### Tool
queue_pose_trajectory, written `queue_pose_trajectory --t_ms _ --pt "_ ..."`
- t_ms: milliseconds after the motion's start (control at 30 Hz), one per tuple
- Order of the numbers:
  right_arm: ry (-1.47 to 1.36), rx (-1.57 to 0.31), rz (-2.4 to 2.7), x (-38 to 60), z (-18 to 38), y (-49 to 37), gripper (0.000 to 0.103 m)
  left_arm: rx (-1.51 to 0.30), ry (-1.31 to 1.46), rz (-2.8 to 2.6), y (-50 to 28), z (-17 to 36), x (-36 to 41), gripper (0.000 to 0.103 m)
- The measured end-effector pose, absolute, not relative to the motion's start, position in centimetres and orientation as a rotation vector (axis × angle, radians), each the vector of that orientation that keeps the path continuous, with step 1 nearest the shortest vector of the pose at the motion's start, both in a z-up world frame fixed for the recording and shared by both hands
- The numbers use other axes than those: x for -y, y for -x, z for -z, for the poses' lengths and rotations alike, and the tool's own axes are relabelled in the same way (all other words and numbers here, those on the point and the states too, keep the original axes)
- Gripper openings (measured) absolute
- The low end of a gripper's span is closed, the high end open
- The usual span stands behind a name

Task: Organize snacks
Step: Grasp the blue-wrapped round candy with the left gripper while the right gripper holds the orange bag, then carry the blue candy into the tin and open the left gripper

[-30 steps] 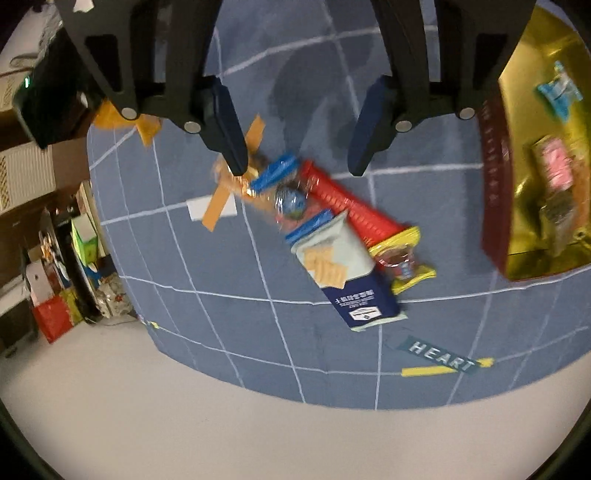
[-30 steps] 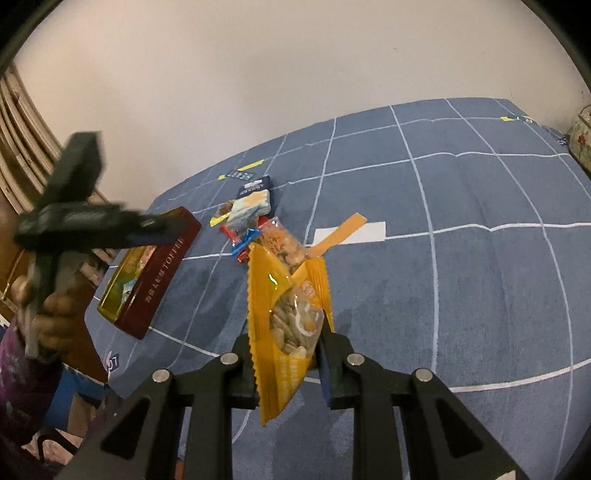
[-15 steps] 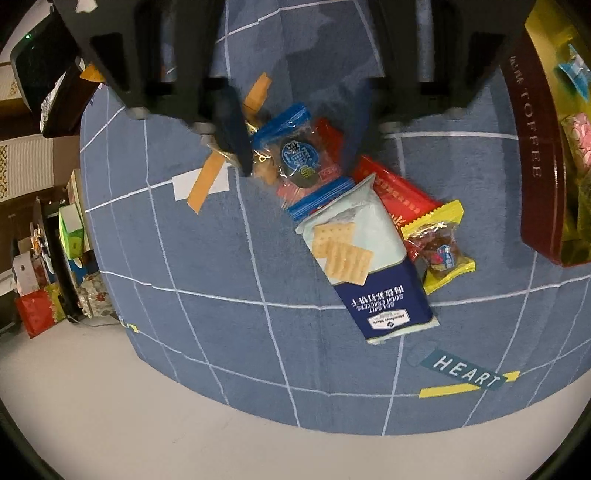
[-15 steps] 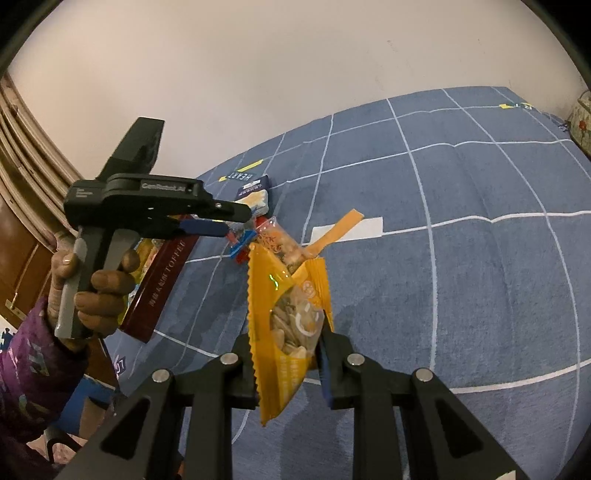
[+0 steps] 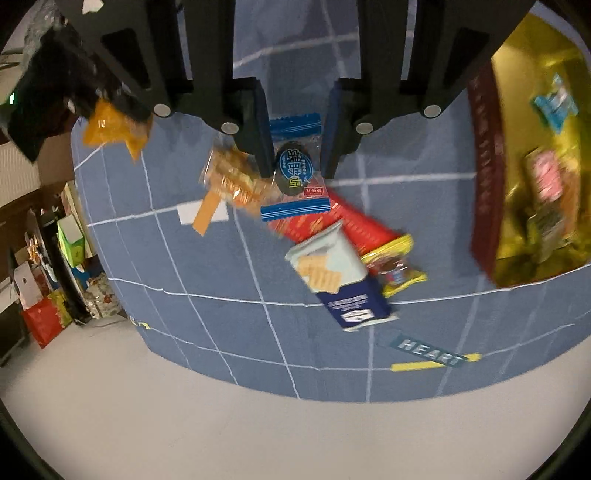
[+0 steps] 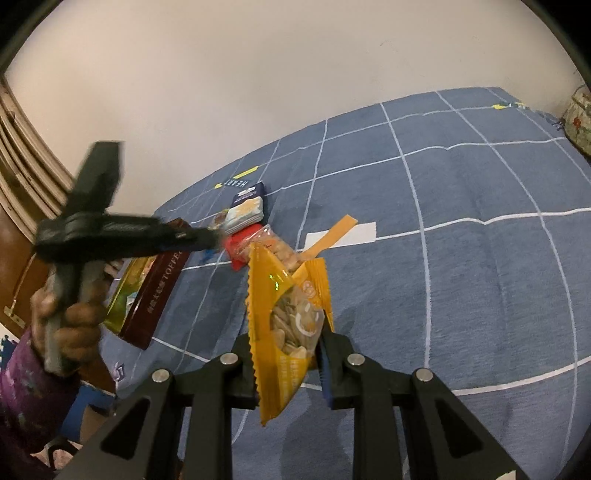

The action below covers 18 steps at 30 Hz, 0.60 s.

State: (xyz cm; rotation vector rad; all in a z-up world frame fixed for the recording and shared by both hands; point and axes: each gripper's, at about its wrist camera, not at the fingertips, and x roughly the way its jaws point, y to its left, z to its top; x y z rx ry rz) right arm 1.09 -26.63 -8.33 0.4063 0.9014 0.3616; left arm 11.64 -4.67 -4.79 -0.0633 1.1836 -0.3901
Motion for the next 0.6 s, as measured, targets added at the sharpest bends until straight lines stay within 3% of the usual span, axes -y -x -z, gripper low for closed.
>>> queue_pose_trajectory --t_ms 600 --pt "-0.23 -0.867 -0.156 26.0 9.5 -0.9 0.023 -1.053 0.068 0.327 -3.1 0.1 -2.4 0.023"
